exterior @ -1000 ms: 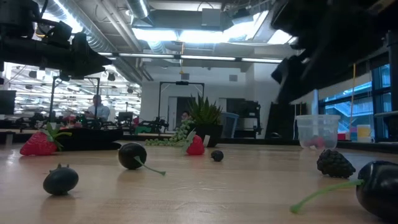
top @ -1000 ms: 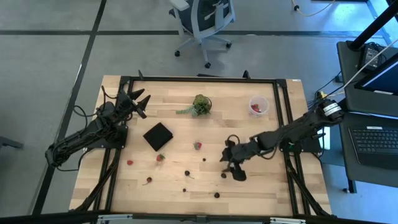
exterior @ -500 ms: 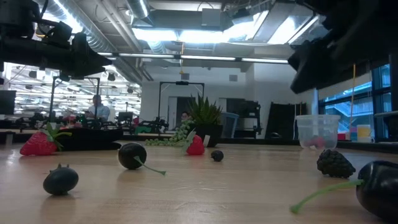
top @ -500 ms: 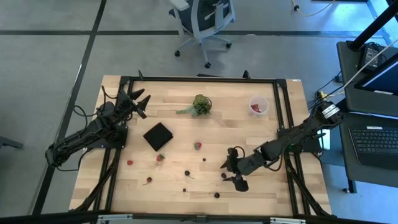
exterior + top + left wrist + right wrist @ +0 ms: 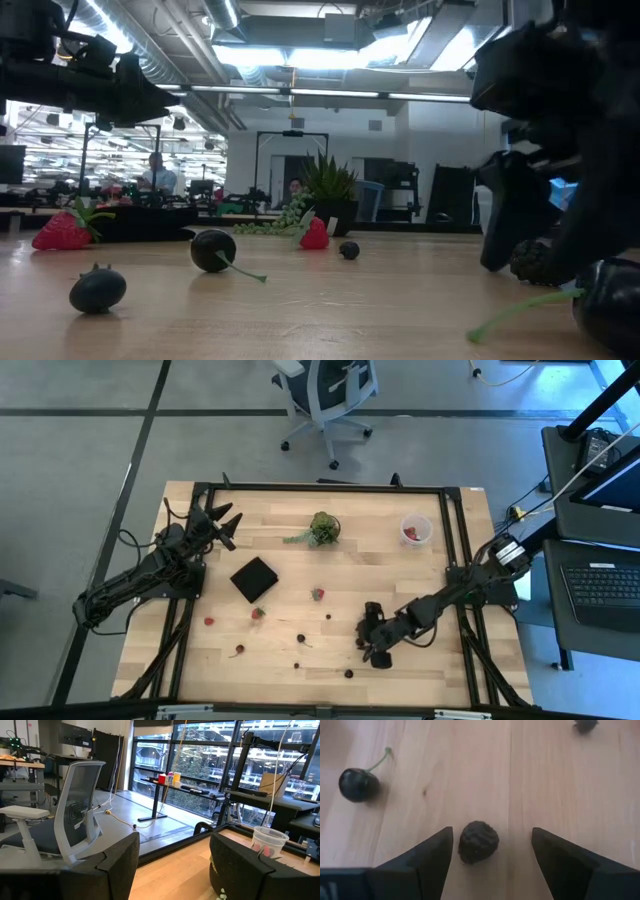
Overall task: Pick and placing Produce into tupperware
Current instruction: Put the top blackberry into the bin
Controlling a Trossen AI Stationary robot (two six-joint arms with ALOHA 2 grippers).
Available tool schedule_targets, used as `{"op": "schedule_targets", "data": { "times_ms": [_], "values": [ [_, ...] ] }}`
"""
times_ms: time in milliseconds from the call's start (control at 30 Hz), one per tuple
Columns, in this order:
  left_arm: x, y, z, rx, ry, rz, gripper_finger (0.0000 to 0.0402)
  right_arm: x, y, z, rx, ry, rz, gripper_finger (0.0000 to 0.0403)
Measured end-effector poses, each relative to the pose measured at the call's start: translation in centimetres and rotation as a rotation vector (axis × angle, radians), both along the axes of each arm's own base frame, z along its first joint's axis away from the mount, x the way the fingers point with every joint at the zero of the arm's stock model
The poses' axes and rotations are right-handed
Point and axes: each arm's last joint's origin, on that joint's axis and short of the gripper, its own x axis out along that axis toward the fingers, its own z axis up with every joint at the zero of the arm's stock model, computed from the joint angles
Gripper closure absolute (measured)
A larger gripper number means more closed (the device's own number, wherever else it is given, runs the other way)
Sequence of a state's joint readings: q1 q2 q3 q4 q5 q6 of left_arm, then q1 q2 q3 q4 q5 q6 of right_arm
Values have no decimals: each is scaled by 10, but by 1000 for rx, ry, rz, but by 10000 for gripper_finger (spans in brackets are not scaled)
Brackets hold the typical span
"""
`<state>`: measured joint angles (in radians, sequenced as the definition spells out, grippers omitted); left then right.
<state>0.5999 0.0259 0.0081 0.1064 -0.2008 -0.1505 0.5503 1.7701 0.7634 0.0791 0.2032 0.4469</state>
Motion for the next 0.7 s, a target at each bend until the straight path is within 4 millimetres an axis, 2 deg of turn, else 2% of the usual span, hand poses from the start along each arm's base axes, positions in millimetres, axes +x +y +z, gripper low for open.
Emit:
{"op": "schedule_targets", "data": {
  "times_ms": [167, 533, 700],
  "values": [
    [0, 0, 0, 0, 0, 0, 166, 1, 0, -5, -3, 12, -22, 151],
    [0, 0, 0, 0, 0, 0, 166, -2, -3, -6, -40, 36, -33, 271],
    [0, 0, 0, 0, 1, 0, 166, -2, -3, -6, -39, 32, -35, 301]
  ]
}}
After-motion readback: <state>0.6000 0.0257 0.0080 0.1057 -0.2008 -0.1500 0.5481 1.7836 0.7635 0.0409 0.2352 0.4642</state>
